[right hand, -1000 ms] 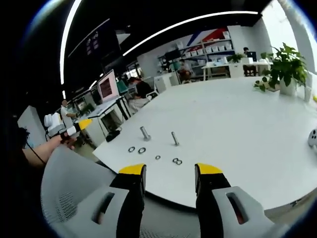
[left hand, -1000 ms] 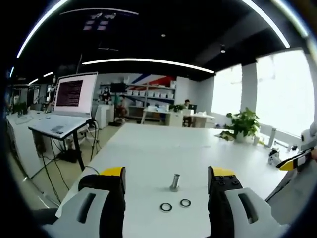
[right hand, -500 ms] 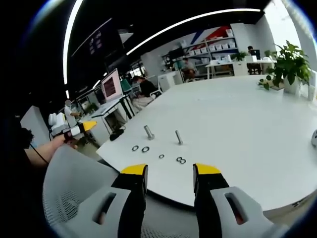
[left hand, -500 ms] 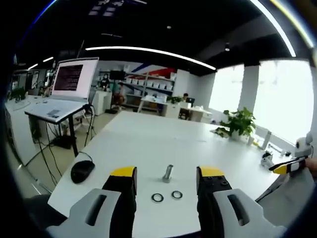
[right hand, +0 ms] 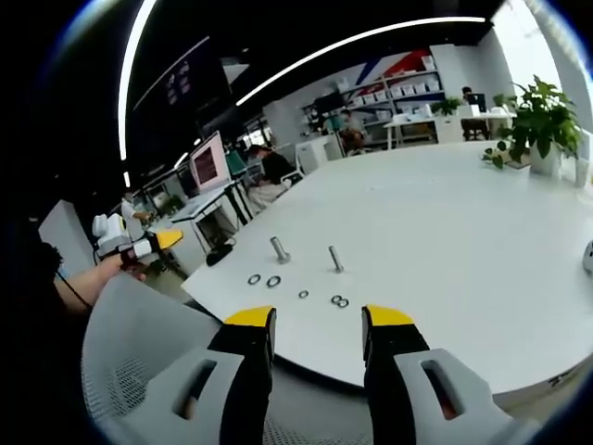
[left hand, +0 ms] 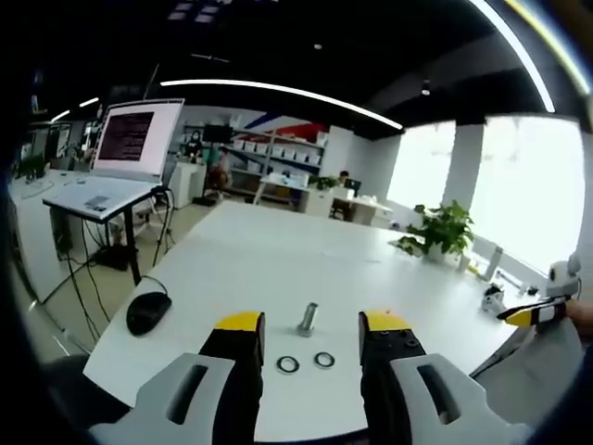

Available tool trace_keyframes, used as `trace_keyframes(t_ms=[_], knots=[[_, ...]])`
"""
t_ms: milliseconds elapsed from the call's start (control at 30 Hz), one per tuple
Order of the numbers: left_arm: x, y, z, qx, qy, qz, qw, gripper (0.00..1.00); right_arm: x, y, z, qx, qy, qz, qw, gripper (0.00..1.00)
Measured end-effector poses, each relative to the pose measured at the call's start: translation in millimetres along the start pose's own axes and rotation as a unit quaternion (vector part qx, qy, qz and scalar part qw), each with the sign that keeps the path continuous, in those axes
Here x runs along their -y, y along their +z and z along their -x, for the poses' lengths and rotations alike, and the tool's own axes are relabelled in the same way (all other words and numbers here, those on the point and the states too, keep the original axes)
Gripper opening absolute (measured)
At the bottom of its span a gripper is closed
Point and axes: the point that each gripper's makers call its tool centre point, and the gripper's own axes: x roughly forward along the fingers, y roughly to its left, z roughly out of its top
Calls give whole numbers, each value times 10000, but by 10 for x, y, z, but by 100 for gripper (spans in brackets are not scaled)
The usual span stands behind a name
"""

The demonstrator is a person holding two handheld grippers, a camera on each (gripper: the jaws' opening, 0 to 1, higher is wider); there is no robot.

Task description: Place the washer onto the threaded stud by aligning its center hole with the stud, sliding it down to the base, and recovering from edge contact or off-axis alignment until the washer reaches the visible bottom stop.

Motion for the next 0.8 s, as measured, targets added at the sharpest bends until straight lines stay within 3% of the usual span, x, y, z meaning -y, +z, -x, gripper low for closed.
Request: trace_keyframes(t_ms=[700,800], knots=[[8,-6,-34,-70,-68,74,9999,35,-9,-9,-27,-109,30,69,9999,38],[9,-9,-22,-64,-72,99,9999,35,-44,-79,-20,-307,100,76,9994,38]])
